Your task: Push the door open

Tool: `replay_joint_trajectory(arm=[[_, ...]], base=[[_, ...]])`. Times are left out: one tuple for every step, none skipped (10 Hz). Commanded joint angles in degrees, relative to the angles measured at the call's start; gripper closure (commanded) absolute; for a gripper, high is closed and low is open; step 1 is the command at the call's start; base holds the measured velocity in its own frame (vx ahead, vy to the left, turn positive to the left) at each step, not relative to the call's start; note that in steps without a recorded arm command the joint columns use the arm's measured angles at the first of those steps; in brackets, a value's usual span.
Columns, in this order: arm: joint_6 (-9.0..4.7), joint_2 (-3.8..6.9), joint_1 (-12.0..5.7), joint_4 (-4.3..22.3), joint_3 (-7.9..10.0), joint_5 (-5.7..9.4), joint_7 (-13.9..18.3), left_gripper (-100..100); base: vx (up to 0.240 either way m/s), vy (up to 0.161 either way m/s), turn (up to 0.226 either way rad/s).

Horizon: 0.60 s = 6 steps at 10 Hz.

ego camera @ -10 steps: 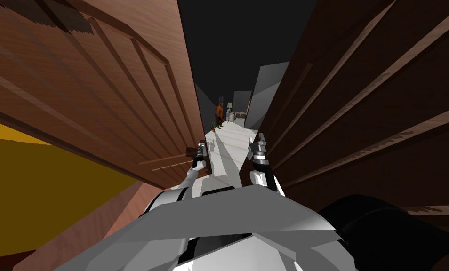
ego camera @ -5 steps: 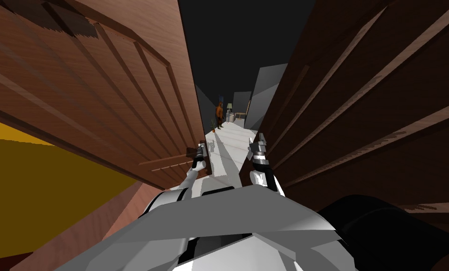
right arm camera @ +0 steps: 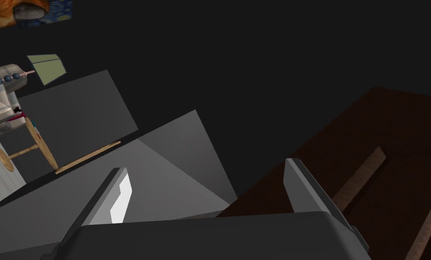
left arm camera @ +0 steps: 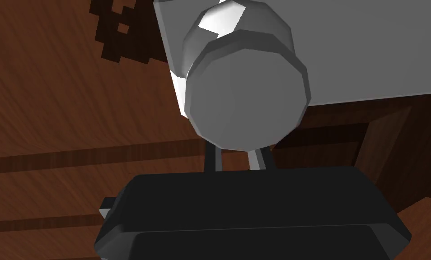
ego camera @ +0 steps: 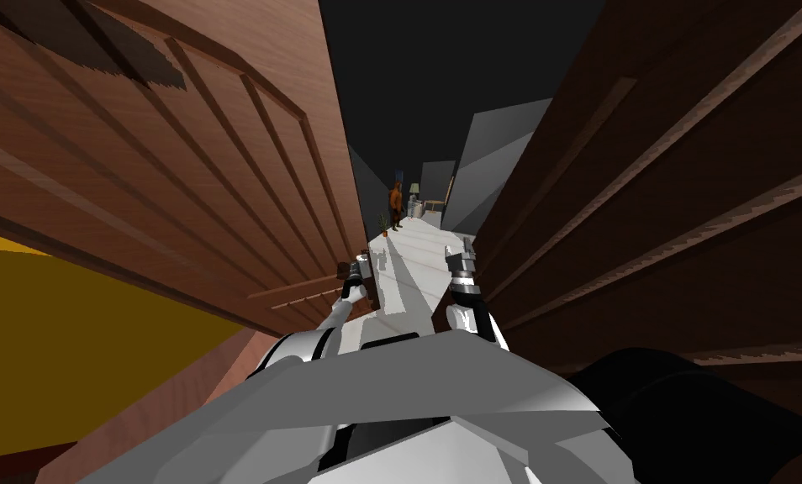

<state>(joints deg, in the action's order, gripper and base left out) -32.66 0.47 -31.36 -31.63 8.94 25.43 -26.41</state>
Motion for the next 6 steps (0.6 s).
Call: replay_joint_trajectory(arm=[[-1.70, 0.78, -1.01, 1.62, 0.09, 1.80, -0.94, 100], [-1.11, 1.20, -1.14, 1.90, -0.21, -0.53, 1.14, -100], [-0.98, 1.39, -1.14, 1.89, -0.32, -1.20, 1.76, -100], [-0.77, 1.63, -1.14, 1.87, -0.49, -2.29, 2.78, -100], [-0.58, 1.77, -1.14, 1.86, -0.63, -3.21, 3.64, -100], [-0.40, 1.89, -1.14, 1.84, -0.79, -4.18, 4.54, -100]], base=[[0.196, -0.005, 0.204], [0.104, 0.032, 0.270], [0.021, 0.064, 0.169], [0.006, 0.068, 0.138], [0.011, 0.053, 0.162], [0.014, 0.041, 0.149]])
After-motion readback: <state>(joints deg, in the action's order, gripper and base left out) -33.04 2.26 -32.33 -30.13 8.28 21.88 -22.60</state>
